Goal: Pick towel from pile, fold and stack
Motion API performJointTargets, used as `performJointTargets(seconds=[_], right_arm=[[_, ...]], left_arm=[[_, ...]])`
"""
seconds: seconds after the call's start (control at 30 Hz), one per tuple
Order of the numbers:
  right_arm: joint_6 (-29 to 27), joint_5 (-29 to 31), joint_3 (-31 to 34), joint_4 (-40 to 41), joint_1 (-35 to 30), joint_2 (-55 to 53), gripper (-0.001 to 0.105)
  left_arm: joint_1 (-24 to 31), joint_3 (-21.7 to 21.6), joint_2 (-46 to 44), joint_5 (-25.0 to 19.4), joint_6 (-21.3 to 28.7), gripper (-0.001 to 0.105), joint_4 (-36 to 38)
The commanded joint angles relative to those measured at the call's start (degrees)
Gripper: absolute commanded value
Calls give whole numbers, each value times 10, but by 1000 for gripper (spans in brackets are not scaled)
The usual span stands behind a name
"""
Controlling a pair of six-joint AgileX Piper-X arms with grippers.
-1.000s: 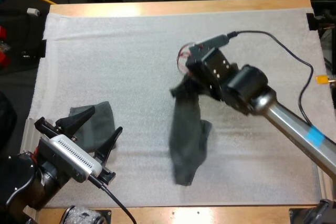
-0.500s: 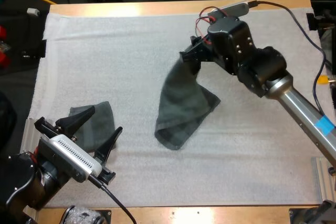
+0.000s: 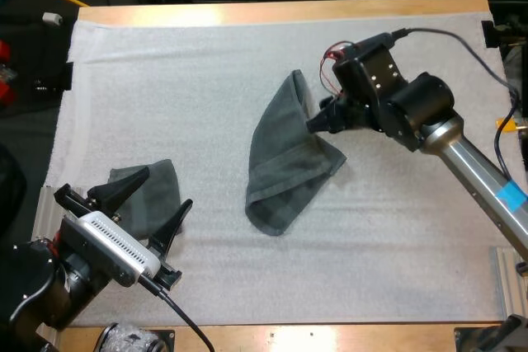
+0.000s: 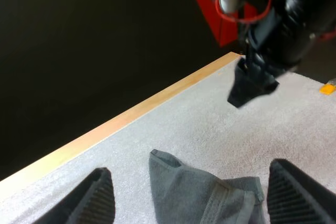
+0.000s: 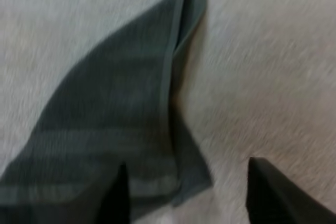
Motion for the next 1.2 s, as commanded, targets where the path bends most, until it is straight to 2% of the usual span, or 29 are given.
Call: performJointTargets(seconds=[0.0,0.23,0.43,0.73,1.07,1.17], right_arm=[[4,-17,14,-1,-1,-7,41],[68,-60,116,-85,-1,-7,39],[115,-75,168,-148,-1,7,39],[150,-102,171,-158,-1,98,39],[188,-107,171,-196,-1,156,39],[202,-89,171,-207,-1,163,39]], left_arm=[[-2,-3,-2,4,-5,59,1],[-2,-3,-2,4,-5,59,111],[-2,-3,-2,4,-5,59,191],[-2,-3,-3,23,-5,59,268],[-2,-3,-3,34,-5,59,270],[-2,-3,-3,34,-5,59,270]])
